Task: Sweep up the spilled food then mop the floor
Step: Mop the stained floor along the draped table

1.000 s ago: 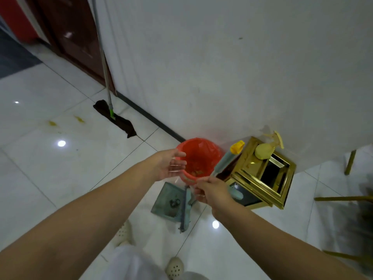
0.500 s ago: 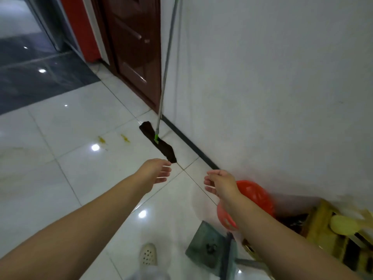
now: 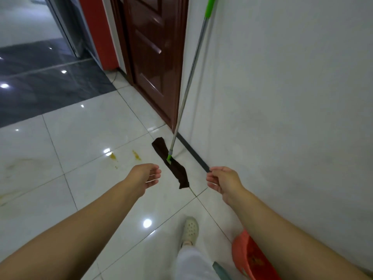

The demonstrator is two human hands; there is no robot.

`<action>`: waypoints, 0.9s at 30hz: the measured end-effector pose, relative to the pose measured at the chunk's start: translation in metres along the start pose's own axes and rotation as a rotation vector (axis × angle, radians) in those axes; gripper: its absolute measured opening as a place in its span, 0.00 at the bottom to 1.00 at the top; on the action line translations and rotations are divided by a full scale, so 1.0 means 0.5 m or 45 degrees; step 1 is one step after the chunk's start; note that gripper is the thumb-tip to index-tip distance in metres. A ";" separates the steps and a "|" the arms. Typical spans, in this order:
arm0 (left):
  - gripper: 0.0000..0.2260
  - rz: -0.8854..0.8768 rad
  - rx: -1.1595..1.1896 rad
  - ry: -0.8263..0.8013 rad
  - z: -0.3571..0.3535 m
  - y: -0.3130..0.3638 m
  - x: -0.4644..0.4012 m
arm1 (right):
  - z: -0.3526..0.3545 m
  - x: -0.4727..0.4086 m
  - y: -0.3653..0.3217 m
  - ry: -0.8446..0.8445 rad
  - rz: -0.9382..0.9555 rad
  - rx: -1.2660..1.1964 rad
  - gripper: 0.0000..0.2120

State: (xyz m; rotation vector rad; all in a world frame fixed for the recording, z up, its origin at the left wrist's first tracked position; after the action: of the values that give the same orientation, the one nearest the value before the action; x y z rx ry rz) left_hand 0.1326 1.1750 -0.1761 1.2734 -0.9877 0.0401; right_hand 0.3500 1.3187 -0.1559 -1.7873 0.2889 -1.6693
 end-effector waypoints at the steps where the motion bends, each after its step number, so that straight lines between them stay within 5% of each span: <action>1: 0.09 -0.010 0.017 0.009 -0.015 0.023 -0.025 | -0.015 -0.023 -0.037 -0.020 0.012 0.030 0.07; 10: 0.08 -0.052 0.179 0.123 -0.156 0.231 -0.240 | -0.140 -0.202 -0.424 -0.155 0.217 0.391 0.08; 19: 0.08 0.049 0.281 0.270 -0.151 0.302 -0.403 | -0.336 -0.309 -0.701 -0.232 0.551 0.839 0.11; 27: 0.09 0.058 0.321 0.258 -0.128 0.444 -0.579 | -0.476 -0.386 -0.872 -0.059 0.989 1.420 0.10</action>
State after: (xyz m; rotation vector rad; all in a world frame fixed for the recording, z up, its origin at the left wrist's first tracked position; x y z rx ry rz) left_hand -0.1231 1.4430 -0.1850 1.4450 -0.8547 0.3317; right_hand -0.0258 1.6838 -0.0597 -0.7057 -0.0107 -0.8866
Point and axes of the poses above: each hand's wrist, its own x-axis away from the middle knuckle, its own z-axis out of the back of the hand, y = z × x, the point moved 8 cm from there along -x, towards the middle knuckle, and after that the axes turned 11 degrees about -z, right-handed, at the moved point
